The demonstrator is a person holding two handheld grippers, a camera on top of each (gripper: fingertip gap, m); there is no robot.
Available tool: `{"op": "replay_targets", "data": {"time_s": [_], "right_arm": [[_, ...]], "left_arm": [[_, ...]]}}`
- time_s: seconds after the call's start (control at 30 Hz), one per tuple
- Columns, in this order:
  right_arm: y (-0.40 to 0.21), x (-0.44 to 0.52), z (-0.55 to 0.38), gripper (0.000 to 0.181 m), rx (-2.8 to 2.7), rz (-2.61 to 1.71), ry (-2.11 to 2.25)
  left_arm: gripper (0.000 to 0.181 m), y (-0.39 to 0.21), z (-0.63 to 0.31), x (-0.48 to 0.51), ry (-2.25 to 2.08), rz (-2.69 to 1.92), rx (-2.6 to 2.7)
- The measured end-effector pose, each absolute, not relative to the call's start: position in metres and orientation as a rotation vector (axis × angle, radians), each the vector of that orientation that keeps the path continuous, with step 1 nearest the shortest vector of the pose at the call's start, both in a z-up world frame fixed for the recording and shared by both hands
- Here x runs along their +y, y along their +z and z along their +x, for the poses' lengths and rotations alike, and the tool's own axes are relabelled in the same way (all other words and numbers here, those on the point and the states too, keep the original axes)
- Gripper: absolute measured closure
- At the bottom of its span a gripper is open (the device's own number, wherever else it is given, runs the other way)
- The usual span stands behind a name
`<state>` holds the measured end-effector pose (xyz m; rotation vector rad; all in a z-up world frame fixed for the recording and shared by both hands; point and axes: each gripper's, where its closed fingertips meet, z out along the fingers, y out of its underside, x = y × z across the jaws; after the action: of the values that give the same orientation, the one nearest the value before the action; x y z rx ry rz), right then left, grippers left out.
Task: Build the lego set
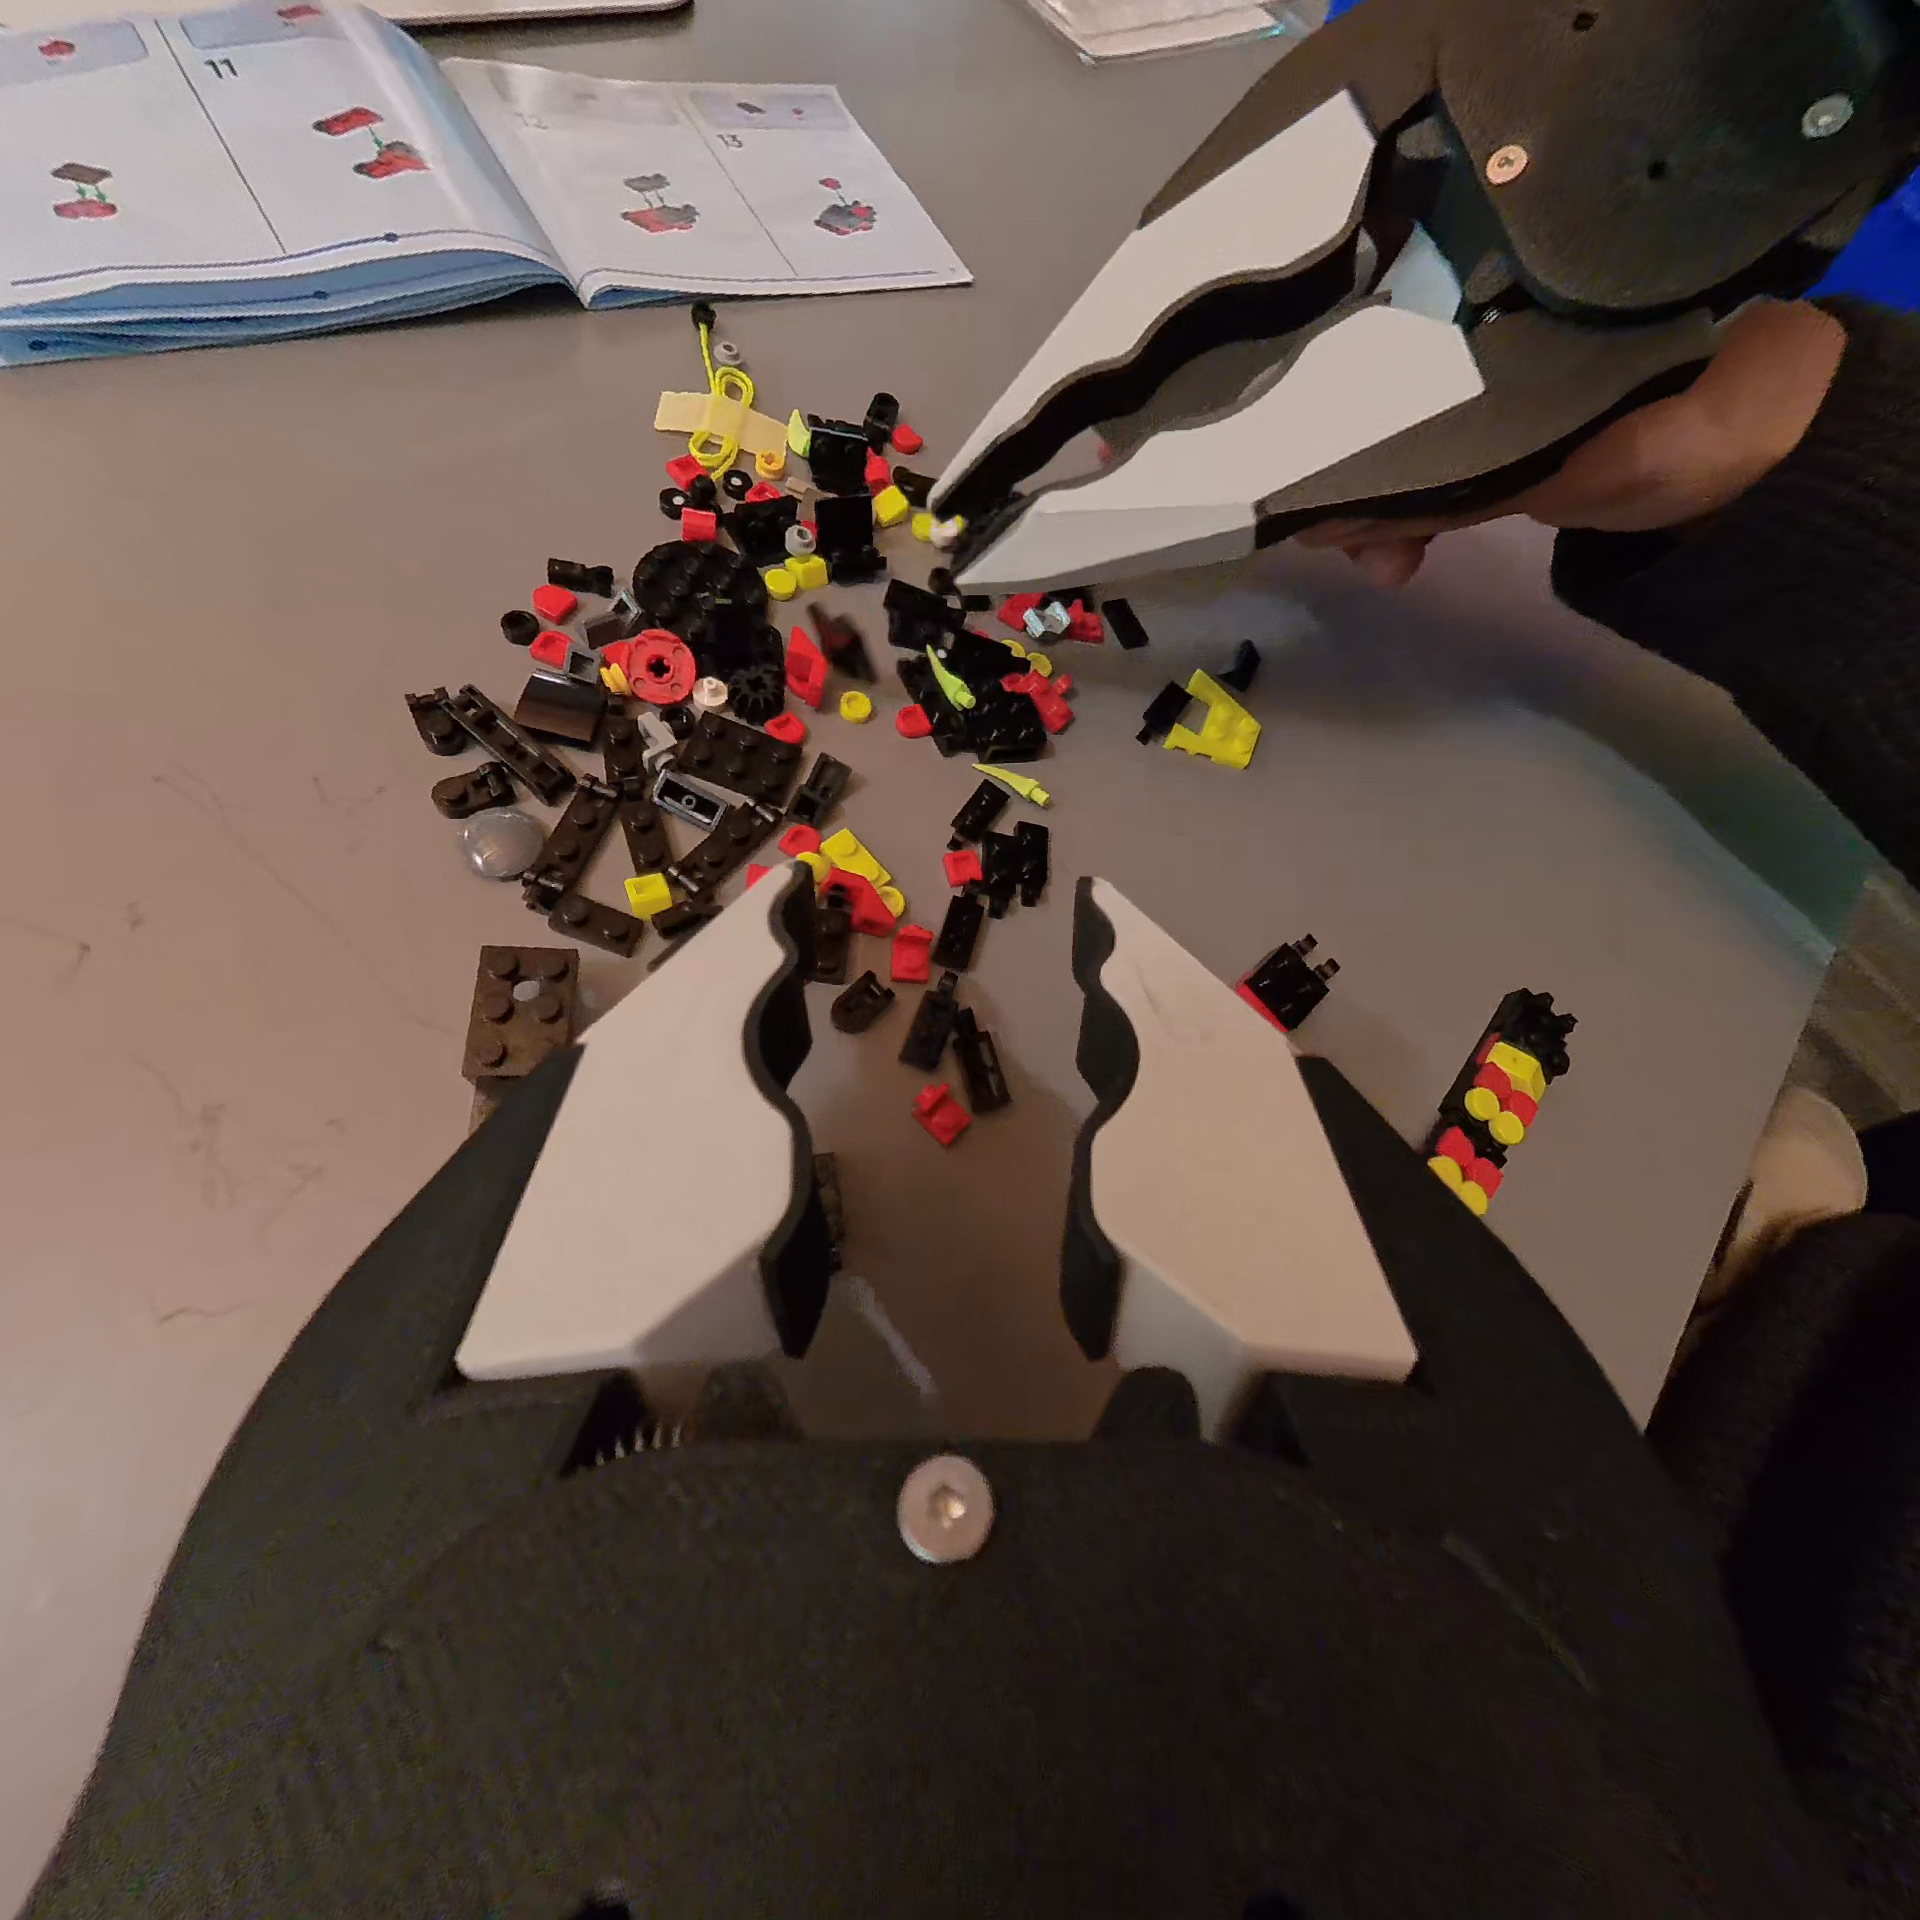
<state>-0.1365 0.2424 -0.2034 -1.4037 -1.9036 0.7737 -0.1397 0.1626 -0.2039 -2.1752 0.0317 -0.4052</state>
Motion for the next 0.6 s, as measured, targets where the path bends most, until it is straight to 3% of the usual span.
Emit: {"op": "replay_targets", "data": {"time_s": [0.03, 0.4, 0.6], "right_arm": [[-0.2, 0.242, -0.133, 0.168, -1.893, -1.409, 0.772], [-0.185, 0.199, -0.078, 0.167, -1.746, -1.48, 0.844], [-0.174, 0.196, -0.063, 0.167, -1.619, -1.553, 0.944]], "left_arm": [[0.136, -0.203, -0.139, 0.162, -0.396, -2.174, 0.048], [0.152, -0.196, -0.143, 0.196, -0.19, -2.161, 0.213], [0.153, -0.22, -0.139, 0.227, -0.166, -2.302, 0.42]]}}
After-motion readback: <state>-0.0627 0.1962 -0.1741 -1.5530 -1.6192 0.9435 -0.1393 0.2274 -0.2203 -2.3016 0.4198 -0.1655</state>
